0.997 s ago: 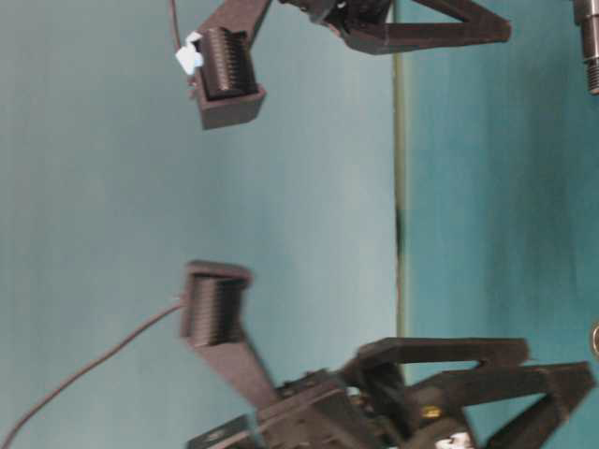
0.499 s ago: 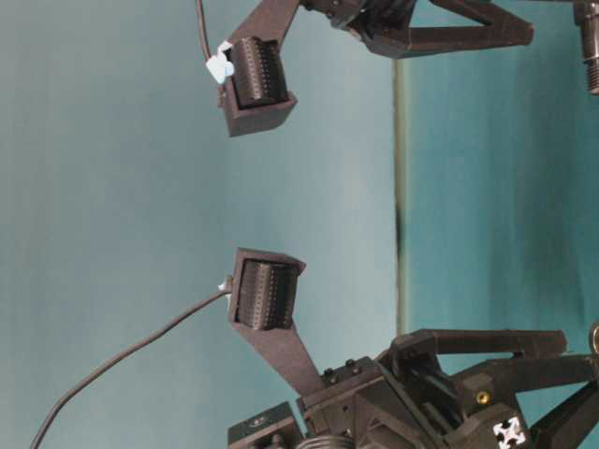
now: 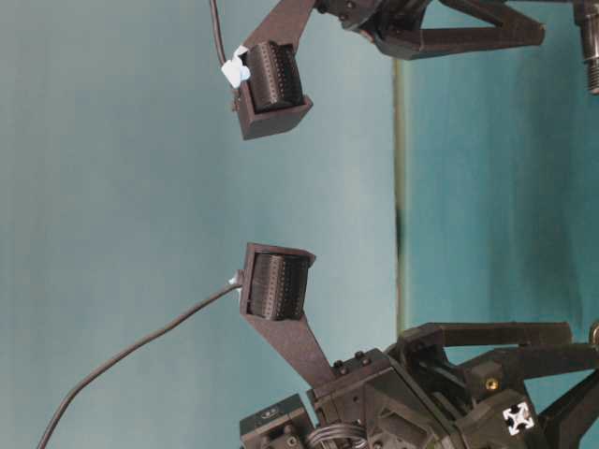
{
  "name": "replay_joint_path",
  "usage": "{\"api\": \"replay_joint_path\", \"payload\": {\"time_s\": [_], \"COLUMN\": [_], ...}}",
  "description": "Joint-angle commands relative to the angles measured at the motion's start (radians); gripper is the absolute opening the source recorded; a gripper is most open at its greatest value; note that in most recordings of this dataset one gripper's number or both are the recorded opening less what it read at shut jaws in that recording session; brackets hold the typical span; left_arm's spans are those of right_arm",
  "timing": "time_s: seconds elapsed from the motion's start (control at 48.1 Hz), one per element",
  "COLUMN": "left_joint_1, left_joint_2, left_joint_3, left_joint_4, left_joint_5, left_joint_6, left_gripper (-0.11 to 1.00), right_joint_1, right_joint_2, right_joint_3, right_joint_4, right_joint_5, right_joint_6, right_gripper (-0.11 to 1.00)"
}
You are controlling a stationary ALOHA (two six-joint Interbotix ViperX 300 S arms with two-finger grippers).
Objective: Insert the washer onto the shaft with both hands.
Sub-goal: 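Lower both open grippers toward the washer and the shaft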
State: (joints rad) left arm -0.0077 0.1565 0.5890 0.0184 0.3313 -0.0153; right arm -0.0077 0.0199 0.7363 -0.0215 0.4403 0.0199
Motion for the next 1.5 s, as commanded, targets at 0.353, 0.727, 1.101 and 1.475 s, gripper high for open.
{"api": "replay_joint_path", "payload": {"time_s": [0.353,0.727,1.101,1.475], "left_joint_1": [-0.002,-0.003,-0.003,-0.005], "left_joint_2": [0.005,0.011,0.012,0.014], "left_joint_3": [-0.011,-0.012,-0.009,-0.012], "left_joint_4": [0.002,0.002,0.002,0.002], "left_joint_5": [-0.006,-0.028,-0.028,-0.028], "left_joint_6": [-0.005,-0.005,-0.005,-0.005], "left_gripper": [0.91,0.89,0.89,0.89], "right_joint_1": [-0.002,-0.002,-0.005,-0.011], "right_joint_2": [0.0,0.009,0.023,0.037], "right_joint_3": [0.0,0.018,0.009,-0.002], "right_joint_4": [0.003,0.014,0.014,0.014], "right_joint_5": [-0.012,-0.037,-0.043,-0.043], "right_joint_6": [0.008,0.008,0.006,0.005], "right_gripper": [0.87,0.87,0.87,0.87]}}
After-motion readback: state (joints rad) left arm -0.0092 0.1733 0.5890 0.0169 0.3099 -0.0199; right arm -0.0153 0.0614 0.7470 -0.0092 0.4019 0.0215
